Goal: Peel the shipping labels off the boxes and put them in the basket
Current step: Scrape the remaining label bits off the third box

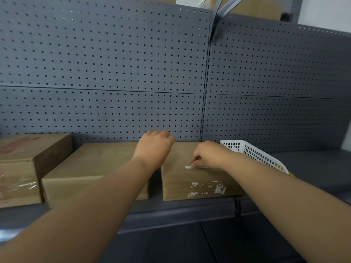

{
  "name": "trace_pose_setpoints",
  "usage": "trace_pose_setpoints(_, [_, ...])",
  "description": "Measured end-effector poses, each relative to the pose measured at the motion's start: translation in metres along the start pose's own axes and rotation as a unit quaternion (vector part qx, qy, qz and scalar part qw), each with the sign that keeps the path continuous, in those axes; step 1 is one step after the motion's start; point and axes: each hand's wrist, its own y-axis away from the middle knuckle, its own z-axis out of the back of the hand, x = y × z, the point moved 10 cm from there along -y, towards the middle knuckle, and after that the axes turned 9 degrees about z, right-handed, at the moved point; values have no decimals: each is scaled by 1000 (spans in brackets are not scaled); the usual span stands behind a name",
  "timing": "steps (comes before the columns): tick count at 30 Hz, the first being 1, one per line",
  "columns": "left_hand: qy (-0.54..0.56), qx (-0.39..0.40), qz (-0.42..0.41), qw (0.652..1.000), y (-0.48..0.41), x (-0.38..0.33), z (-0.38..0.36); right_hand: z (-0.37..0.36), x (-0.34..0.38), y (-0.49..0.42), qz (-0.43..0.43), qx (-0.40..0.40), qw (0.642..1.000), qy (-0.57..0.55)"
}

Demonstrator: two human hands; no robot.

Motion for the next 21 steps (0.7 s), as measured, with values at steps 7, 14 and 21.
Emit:
trace_pose_setpoints(7, [-60, 57, -41, 996, 10, -16, -24, -6, 13, -11, 56, -1, 998, 31])
trace_pose_setpoints(14, [-67, 88, -82, 990, 12, -25, -36, -7, 24, -15, 93, 2, 990, 106])
trace_pose_setpoints(21, [-56, 70, -102, 991, 14, -30, -33, -6, 34, -11, 96, -21, 986, 135])
